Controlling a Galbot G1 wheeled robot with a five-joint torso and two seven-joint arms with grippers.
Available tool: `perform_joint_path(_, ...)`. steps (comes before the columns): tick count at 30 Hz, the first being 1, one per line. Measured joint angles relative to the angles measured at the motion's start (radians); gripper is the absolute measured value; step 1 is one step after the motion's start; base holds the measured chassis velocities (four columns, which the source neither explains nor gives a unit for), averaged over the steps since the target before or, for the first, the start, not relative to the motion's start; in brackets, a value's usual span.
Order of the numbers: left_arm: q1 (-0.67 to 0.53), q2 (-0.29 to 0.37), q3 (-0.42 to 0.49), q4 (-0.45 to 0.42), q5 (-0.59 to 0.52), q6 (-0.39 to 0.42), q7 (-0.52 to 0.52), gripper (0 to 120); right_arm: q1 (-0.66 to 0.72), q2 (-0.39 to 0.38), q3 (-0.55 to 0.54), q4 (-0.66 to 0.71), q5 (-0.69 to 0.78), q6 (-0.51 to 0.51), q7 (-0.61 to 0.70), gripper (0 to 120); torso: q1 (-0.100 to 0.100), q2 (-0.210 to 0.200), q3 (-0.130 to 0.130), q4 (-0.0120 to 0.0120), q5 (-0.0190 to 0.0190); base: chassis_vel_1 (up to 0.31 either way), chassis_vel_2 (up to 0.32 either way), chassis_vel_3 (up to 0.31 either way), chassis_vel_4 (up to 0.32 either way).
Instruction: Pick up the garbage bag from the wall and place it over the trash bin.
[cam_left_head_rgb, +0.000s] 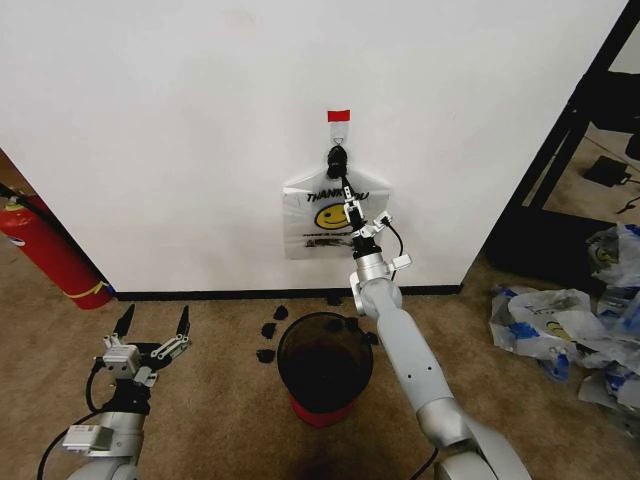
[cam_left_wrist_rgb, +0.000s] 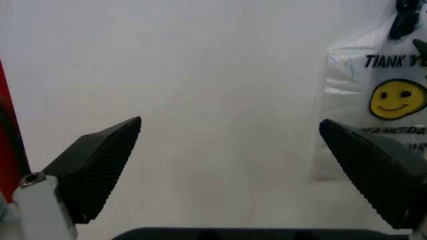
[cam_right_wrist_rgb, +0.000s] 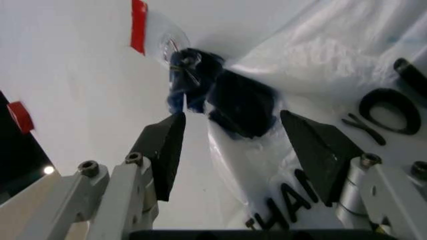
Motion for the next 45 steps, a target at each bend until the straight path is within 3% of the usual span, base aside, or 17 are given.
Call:
perform_joint_path(8,0.003,0.003,-0.005,-0.002,-0.003,-0.002,-0.001,100,0.039,0.001,-0.004,-0.06,-0.027,0.009,-0.004,65,0.0,0.0,0.0,-0.0003,-0.0001,0.0,0.0,0.0,0.0)
perform_joint_path(14,0.006,0.001,-0.006,-0.006,-0.003,-0.002,-0.001,100,0.071,0.002,-0.005,-0.099,-0.042,0.013,-0.014,77,-0.001,0.0,0.0,-0.0009,-0.0001,0.0,0.0,0.0,0.0)
perform_joint_path(22,0.007,-0.008,-0.006,-0.007,-0.001,-0.005,-0.002,100,0.078,0.0,-0.013,-0.094,-0.043,0.013,-0.012,73,0.0,0.0,0.001,-0.0003,0.0,0.0,0.0,0.0,0.0)
perform_joint_path(29,0.005,-0.015,-0.005,-0.007,0.003,-0.007,-0.002,100,0.036,0.0,-0.035,-0.034,-0.069,0.011,-0.025,73,0.001,0.0,0.0,0.0016,0.0002,-0.001,0.025,0.019,-0.001)
perform_joint_path(32,0.002,-0.019,0.001,-0.007,0.011,-0.007,-0.002,100,0.026,0.0,-0.038,-0.012,-0.072,0.003,-0.048,73,0.0,0.0,0.0,-0.0003,-0.0004,0.0,0.0,0.0,0.0)
perform_joint_path(45,0.003,-0.024,0.006,-0.009,0.025,-0.006,-0.002,100,0.049,0.0,-0.027,-0.05,-0.062,0.002,-0.045,73,0.0,0.0,0.0,0.0001,0.0001,0.0,0.0,0.0,0.0)
